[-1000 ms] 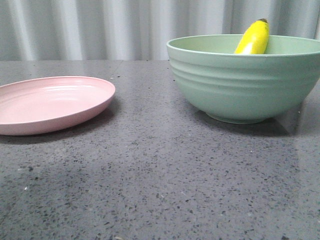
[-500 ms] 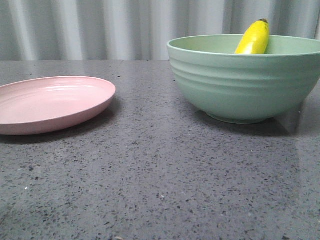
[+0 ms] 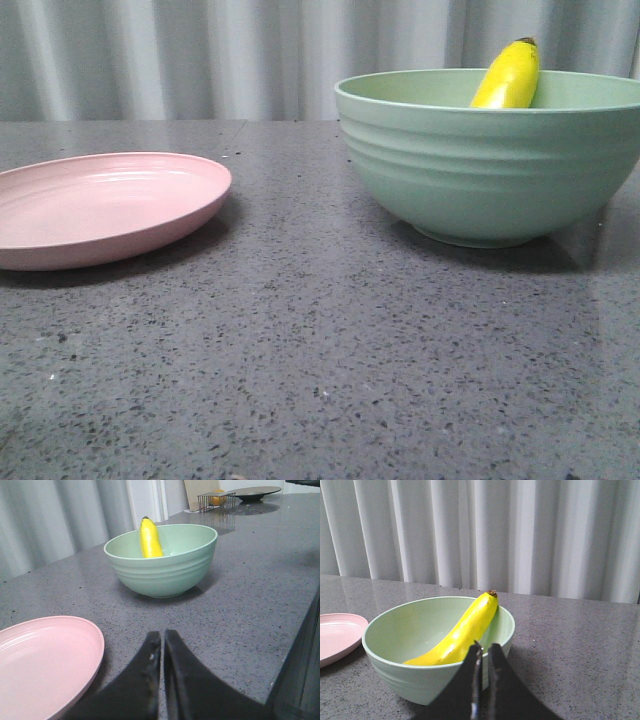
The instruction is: Transfer banana from pink plate to green bowl
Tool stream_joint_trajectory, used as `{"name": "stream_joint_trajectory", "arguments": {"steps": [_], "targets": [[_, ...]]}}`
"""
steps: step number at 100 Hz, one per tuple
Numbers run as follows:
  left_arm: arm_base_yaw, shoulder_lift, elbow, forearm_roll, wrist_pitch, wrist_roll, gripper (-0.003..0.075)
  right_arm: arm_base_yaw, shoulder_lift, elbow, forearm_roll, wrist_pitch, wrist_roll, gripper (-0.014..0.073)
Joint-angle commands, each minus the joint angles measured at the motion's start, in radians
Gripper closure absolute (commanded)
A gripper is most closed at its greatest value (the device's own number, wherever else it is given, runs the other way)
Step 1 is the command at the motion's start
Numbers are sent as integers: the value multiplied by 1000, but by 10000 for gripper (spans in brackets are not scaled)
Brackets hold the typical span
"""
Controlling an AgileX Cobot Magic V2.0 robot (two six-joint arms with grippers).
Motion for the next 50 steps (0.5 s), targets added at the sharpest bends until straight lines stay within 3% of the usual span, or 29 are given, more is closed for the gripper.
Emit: {"name": "stream_joint_trajectory", "arguments": {"steps": [1,24,50], "targets": [[-3,8,-25,-8,-89,-12,741,0,10,-23,-6,-74,-11,659],[49,6,12,20,-92,-12,741,0,10,-23,-6,-74,-11,659],[359,1,79,-25,-185,-12,741,0,10,-23,-6,-74,-11,659]]}}
